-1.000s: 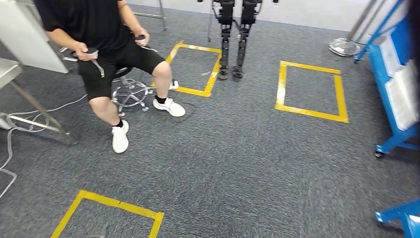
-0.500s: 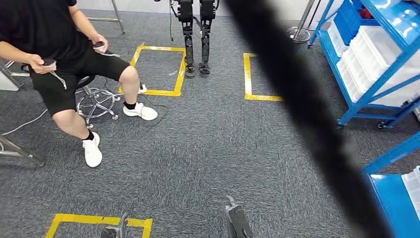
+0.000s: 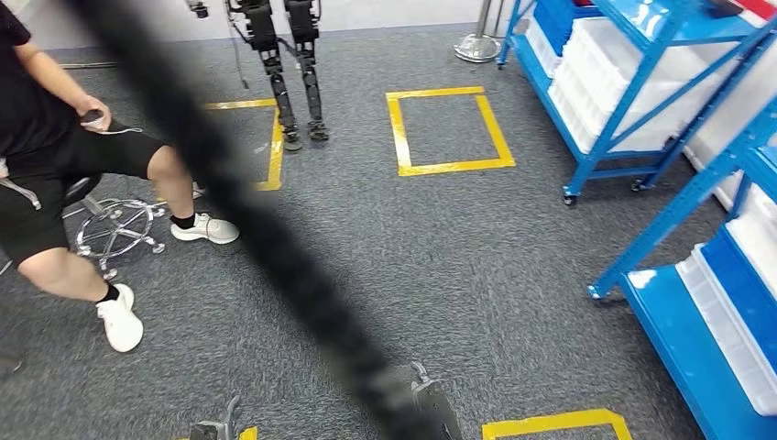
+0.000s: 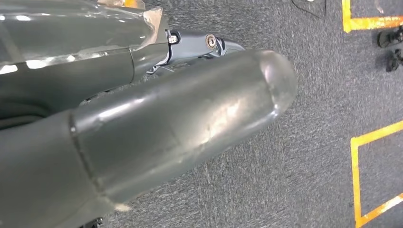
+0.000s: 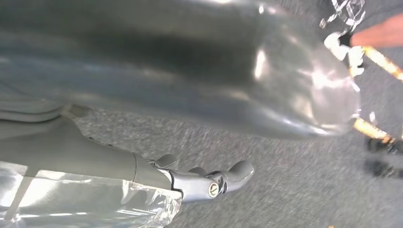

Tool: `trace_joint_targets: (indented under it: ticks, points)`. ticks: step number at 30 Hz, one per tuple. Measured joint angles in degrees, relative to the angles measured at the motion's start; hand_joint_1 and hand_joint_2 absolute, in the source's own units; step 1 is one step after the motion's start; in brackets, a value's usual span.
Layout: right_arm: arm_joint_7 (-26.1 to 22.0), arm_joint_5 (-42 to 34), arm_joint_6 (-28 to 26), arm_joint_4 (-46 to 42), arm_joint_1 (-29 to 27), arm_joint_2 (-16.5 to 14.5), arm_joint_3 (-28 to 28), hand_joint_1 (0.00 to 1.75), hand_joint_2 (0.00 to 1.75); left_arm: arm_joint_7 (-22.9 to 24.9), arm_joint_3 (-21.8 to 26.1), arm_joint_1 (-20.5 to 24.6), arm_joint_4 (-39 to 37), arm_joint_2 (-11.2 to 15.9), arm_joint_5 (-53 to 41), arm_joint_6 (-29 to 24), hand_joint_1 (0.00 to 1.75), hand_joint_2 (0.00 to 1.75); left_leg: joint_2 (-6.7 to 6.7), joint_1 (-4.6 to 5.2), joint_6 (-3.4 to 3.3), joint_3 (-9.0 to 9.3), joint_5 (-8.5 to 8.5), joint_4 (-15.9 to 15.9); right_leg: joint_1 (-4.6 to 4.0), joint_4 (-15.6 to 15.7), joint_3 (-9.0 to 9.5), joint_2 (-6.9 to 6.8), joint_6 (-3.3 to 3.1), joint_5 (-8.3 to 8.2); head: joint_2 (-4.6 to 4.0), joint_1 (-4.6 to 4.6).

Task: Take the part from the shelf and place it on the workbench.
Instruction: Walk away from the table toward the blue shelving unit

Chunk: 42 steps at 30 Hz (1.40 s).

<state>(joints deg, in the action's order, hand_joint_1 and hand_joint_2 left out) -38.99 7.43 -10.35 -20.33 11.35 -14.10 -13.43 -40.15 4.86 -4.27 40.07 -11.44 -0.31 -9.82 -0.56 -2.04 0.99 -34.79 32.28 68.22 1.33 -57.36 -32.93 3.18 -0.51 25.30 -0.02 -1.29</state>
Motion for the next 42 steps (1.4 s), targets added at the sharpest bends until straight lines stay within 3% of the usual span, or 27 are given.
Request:
trace_joint_targets:
  ticks: [2,4,6,8,10,12,13,14,15,17,18,19,21,22,24,26,27,28,29,31,32,34,35,37,39,41,42]
  points:
    - [0.3,0.6,0.9,0.5,0.4,-0.4,-0.4,0.0,0.0,0.0,0.4,-0.1,-0.4,0.0,0.1,-0.8,0.0,0.0,-2.39,-0.52,0.1,2.69,-2.92,-6.5,-0.17,-0.6,-0.38,1.43,0.47,0.05,0.0,0.14]
    - [0.8,1.5,1.9,0.8,0.9,-0.8,-1.2,0.0,0.0,0.0,1.0,-0.4,-0.8,0.0,0.1,-2.0,0.0,0.0,-3.7,-0.4,-0.22,3.47,-3.29,-8.9,-0.32,-0.9,-1.12,2.57,1.41,-0.15,0.0,0.22]
    - [1.4,2.4,2.8,1.2,1.1,-1.0,-2.0,0.0,0.0,0.0,1.4,-0.9,-0.8,-0.2,0.2,-2.8,0.0,0.0,-2.57,-0.03,-1.23,3.49,-3.64,-9.3,-0.26,-0.6,-1.7,3.31,2.4,-0.61,0.0,0.23]
    - [2.0,3.0,3.4,1.6,1.3,-1.1,-2.8,0.0,0.0,0.0,1.7,-1.2,-0.9,-0.3,0.3,-2.8,0.0,0.0,-1.34,0.07,-2.34,3.53,-4.26,-9.8,-0.35,-2.3,-2.92,1.48,2.7,0.22,0.0,0.11]
    - [2.5,3.4,3.7,1.8,1.5,-1.1,-3.4,0.0,0.0,0.0,2.1,-1.5,-1.1,-0.2,0.5,-2.5,0.0,0.0,0.11,0.2,-2.92,3.43,-4.54,-10.1,-0.43,-8.5,-5.99,-1.39,2.26,3.18,0.0,-0.17]
    - [2.8,3.5,3.9,2.1,1.7,-1.1,-3.9,0.0,0.0,0.0,2.5,-2.1,-1.5,-0.2,0.8,-2.2,0.0,0.0,1.82,0.4,-3.04,3.33,-4.54,-10.0,-0.43,-15.6,-9.17,-2.26,2.15,5.87,0.0,-0.32]
    - [2.8,3.4,4.0,2.2,1.7,-1.0,-4.0,0.0,0.0,0.0,2.7,-2.3,-1.8,-0.1,0.9,-2.1,0.0,0.0,2.64,0.47,-3.05,3.29,-4.54,-10.0,-0.42,-16.9,-9.51,-2.39,2.35,6.18,0.0,-0.33]
    - [2.8,3.2,3.9,2.4,1.7,-0.9,-4.1,0.0,0.0,0.0,2.8,-2.5,-2.0,-0.1,0.9,-1.9,0.0,0.0,3.38,0.52,-3.05,3.29,-4.54,-10.0,-0.42,-16.0,-8.62,-2.56,2.64,5.69,0.0,-0.34]
    - [2.8,2.9,3.9,2.5,1.6,-0.8,-4.1,0.0,0.0,0.0,2.9,-2.5,-2.1,-0.1,0.8,-1.8,0.0,0.0,4.05,0.54,-3.02,3.33,-4.54,-10.0,-0.41,-12.9,-6.58,-3.05,2.93,4.64,0.0,-0.36]
    - [2.4,2.1,3.5,2.6,1.6,-0.7,-4.1,0.0,0.0,0.0,2.8,-2.6,-2.2,-0.1,0.6,-1.3,0.0,0.0,5.24,0.78,-2.74,3.55,-4.41,-10.0,-0.72,-4.9,-1.63,-5.85,3.0,2.65,0.0,-0.44]
    - [2.1,1.5,3.2,2.7,1.6,-0.7,-4.0,0.0,0.0,0.0,2.7,-2.5,-2.3,-0.1,0.5,-0.9,0.0,0.0,5.77,0.96,-2.44,3.69,-4.3,-10.0,-0.91,-2.1,0.0,-6.93,2.75,2.08,0.0,-0.41]
    - [1.8,0.8,2.9,2.7,1.5,-0.7,-3.9,0.0,0.0,0.0,2.5,-2.3,-2.4,0.0,0.5,-0.3,0.0,0.0,6.3,1.14,-2.11,3.85,-4.19,-10.0,-1.13,-0.8,0.6,-7.55,2.41,1.85,0.0,-0.37]
    - [1.1,-0.8,2.0,2.7,1.0,-0.4,-3.3,0.0,0.0,0.0,1.7,-1.6,-2.8,0.1,0.5,1.3,0.0,0.0,7.31,1.16,-1.48,4.05,-4.06,-10.0,-1.12,-0.4,0.34,-6.38,1.73,1.54,0.0,-0.25]
    - [0.7,-1.6,1.6,2.8,0.7,-0.2,-2.9,0.0,0.0,0.0,1.1,-0.9,-3.1,0.2,0.6,2.0,0.0,0.0,6.93,1.0,-1.15,4.0,-3.74,-9.7,-0.84,-0.3,0.27,-5.79,1.41,1.36,0.0,-0.21]
    - [0.1,-2.6,0.7,3.0,0.3,0.3,-2.0,0.0,0.0,0.0,-0.3,0.4,-3.9,0.2,0.6,3.0,0.0,0.0,4.27,0.68,-0.61,2.8,-1.24,-6.5,-0.21,-0.1,0.37,-4.59,0.52,0.85,0.0,-0.06]
    - [-0.2,-3.3,-0.5,3.0,0.1,0.4,-1.3,0.0,0.0,0.0,-1.6,1.3,-5.0,0.2,0.5,4.1,0.0,0.0,1.45,0.54,-0.47,-0.02,2.86,0.4,-0.26,-0.1,0.08,-3.16,-0.11,0.5,0.0,0.14]
    - [-0.3,-3.7,-1.3,3.0,-0.1,0.5,-0.9,0.0,0.0,0.0,-2.3,1.6,-5.7,0.2,0.3,5.0,0.0,0.0,0.93,0.53,-0.45,-1.38,4.16,3.6,-0.36,-0.1,-0.03,-2.34,-0.22,0.42,0.0,0.2]
    - [-0.3,-4.3,-2.1,3.0,-0.5,0.6,-0.4,0.0,0.0,0.0,-3.1,1.9,-6.2,0.3,0.1,6.1,0.0,0.0,0.7,0.51,-0.46,-2.12,4.41,5.3,-0.43,-0.2,-0.07,-1.52,-0.24,0.37,0.0,0.23]
    - [-0.4,-5.0,-2.8,3.0,-0.9,0.8,0.1,0.0,0.0,0.0,-3.9,2.4,-6.7,0.3,-0.1,7.1,0.0,0.0,0.58,0.46,-0.48,-1.94,3.47,4.9,-0.46,-0.2,-0.06,-0.71,-0.21,0.35,0.0,0.28]
    - [-0.6,-5.8,-3.7,3.0,-1.8,1.1,1.1,0.0,0.0,0.0,-5.3,3.3,-7.5,0.4,-0.4,8.4,0.0,0.0,-0.45,0.11,-0.52,0.83,-0.51,-1.3,-0.44,-0.5,-0.02,0.74,-0.11,0.33,0.0,0.31]
    - [-0.7,-5.9,-3.8,3.0,-2.0,1.2,1.4,0.0,0.0,0.0,-5.7,3.7,-7.9,0.4,-0.4,8.7,0.0,0.0,-1.94,-0.11,-0.52,2.35,-2.0,-4.7,-0.59,-0.7,-0.17,1.5,0.1,0.31,0.0,0.31]
    - [-0.9,-6.2,-3.9,3.0,-2.2,1.3,1.9,0.0,0.0,0.0,-6.4,4.1,-8.5,0.5,-0.4,9.2,0.0,0.0,-4.1,-0.21,-0.71,3.83,-3.01,-8.5,-0.71,-1.0,-0.74,2.85,0.85,0.1,0.0,0.32]
    - [-0.9,-6.4,-3.9,3.0,-2.3,1.3,2.1,0.0,0.0,0.0,-6.8,4.3,-8.7,0.5,-0.5,9.6,0.0,0.0,-4.38,0.03,-0.98,3.89,-2.86,-8.8,-0.71,-1.0,-1.08,3.5,1.39,-0.1,0.0,0.32]
    - [-1.0,-7.1,-3.3,2.9,-3.0,1.7,2.5,0.0,0.0,0.0,-7.6,4.7,-8.8,0.5,-0.8,10.3,0.0,0.0,-3.12,0.4,-2.01,4.0,-3.3,-9.2,-0.53,-1.0,-1.8,3.89,2.3,-0.34,0.0,0.33]
    - [-1.0,-7.6,-2.4,2.7,-3.4,2.2,3.0,0.0,0.0,0.0,-8.4,5.3,-8.9,0.5,-0.8,10.8,0.0,0.0,-1.74,0.49,-3.11,4.09,-3.81,-9.7,-0.63,-3.7,-3.5,1.44,2.51,0.96,0.0,0.19]
    - [-1.0,-7.7,-2.0,2.3,-3.4,2.6,3.2,0.0,0.0,0.0,-8.8,5.5,-8.8,0.6,-0.4,10.9,0.0,0.0,0.03,0.68,-3.63,4.05,-3.9,-9.9,-0.63,-10.5,-6.89,-1.43,2.14,4.02,0.0,0.0]
    - [-1.1,-7.7,-1.9,2.0,-3.5,2.7,3.2,0.0,0.0,0.0,-8.8,5.5,-8.8,0.6,-0.1,10.9,0.0,0.0,1.04,0.8,-3.72,4.02,-3.88,-9.9,-0.59,-14.1,-8.63,-1.96,2.12,5.36,0.0,-0.04]
